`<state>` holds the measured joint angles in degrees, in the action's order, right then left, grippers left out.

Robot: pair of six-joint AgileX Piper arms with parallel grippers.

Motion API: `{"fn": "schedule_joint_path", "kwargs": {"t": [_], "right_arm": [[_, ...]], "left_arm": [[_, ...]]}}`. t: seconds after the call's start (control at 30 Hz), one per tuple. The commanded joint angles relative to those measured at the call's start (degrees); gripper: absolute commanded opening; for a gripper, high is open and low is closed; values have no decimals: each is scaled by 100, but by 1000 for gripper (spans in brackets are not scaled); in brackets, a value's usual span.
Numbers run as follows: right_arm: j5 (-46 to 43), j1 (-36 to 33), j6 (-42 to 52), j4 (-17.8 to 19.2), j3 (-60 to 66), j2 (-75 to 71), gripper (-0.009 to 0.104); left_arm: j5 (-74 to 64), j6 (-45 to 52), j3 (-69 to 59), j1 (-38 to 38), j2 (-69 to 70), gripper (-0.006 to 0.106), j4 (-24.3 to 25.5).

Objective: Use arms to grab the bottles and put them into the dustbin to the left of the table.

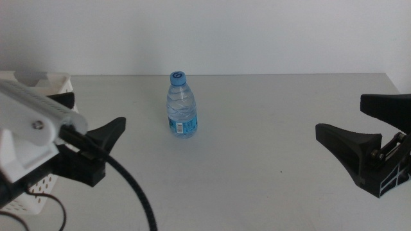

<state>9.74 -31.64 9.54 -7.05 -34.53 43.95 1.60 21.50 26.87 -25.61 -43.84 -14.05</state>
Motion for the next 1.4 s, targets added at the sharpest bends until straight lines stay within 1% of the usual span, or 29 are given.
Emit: {"fn": "schedule_joint_path", "kwargs": {"t": [0.0,0.23,0.33,0.5,0.7,0.73,0.77,0.83,0.97,1.03,1.13,1.2,1.37], "right_arm": [[-411,1,45,32,-171,-29,76],[-411,1,45,32,-171,-29,76],[-411,1,45,32,-171,-29,76],[-411,1,45,37,-171,-29,76],[-411,1,45,37,-171,-29,76],[-411,1,45,37,-171,-29,76],[-411,1,45,36,-171,-29,76],[-411,1,45,36,-171,-29,75],[-411,1,45,36,-171,-29,75],[-411,1,45,36,-171,-29,75],[-411,1,45,36,-171,-29,75],[-411,1,45,36,-171,-29,75],[-411,1,45,36,-171,-29,75]], "left_arm": [[910,27,141,-200,-427,92,-66],[2303,-777,141,-300,-1838,92,-8],[2731,-794,141,-291,-2183,92,197],[3595,-794,151,-291,-2679,92,236],[3710,-822,622,-270,-3496,92,271],[3710,-822,738,-220,-3629,92,357],[3710,-865,835,-174,-3761,92,469],[3700,-1132,1103,-8,-4017,92,848],[3700,-2150,1609,411,-4502,92,1970],[3700,-2687,1887,593,-4785,92,2620],[3700,-3380,2268,739,-5197,92,3305],[3700,-3574,2484,753,-5429,92,3525],[3719,-3621,2932,753,-5995,92,3531]]}}
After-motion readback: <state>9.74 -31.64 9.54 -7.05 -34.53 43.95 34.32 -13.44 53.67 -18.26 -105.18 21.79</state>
